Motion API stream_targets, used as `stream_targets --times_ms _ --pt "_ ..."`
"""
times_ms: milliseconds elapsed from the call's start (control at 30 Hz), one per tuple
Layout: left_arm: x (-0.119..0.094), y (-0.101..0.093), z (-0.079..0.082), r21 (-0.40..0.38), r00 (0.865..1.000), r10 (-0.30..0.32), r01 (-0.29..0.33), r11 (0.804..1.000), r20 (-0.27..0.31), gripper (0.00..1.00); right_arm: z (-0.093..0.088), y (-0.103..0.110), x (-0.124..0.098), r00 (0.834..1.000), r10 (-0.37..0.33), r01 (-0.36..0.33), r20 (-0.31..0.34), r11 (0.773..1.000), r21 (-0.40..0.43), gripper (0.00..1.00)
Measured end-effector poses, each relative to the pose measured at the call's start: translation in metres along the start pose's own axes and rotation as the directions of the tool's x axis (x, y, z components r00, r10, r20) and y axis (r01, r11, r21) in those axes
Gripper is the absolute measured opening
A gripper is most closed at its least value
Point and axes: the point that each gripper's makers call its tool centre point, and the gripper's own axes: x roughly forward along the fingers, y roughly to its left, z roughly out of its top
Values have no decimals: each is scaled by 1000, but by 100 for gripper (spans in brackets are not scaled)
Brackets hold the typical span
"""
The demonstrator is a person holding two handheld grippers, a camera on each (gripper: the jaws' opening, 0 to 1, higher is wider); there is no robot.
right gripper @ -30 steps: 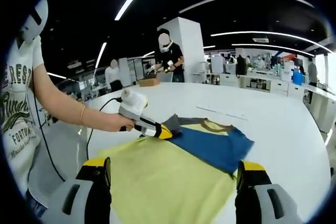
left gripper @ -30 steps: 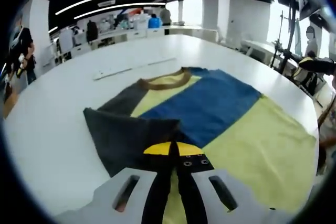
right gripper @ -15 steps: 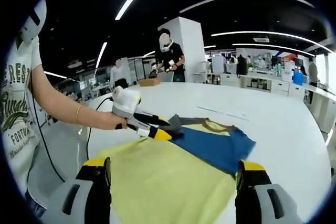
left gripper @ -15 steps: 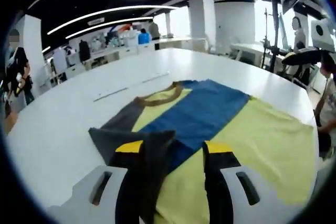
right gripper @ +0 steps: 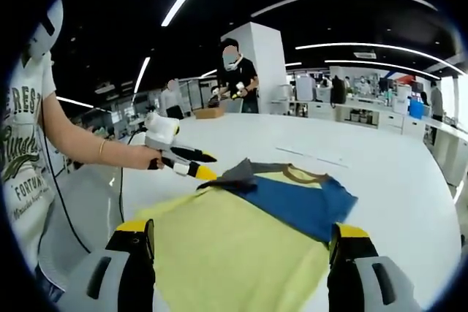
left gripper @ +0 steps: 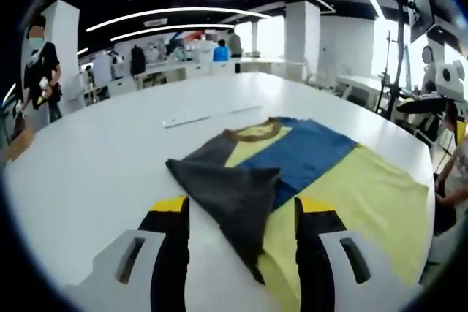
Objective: Fold the garment on the visible template until the final outline fits inside the template.
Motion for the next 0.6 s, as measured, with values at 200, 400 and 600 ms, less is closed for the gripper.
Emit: stream_targets --times_ms 200,400,600 --pt "-9 4 -11 -12 1000 5 -5 1000 -13 49 -2 1 0 1000 -1 1 -5 1000 1 99" --pt "-13 4 -24 -24 1000 3 -4 1000 -31 42 -4 2 -1 1000 1 -1 -13 1000 1 99" --pt "-16 4 -37 -41 998 -5 3 999 -58 25 -3 1 -1 1000 -3 3 -10 1000 5 99"
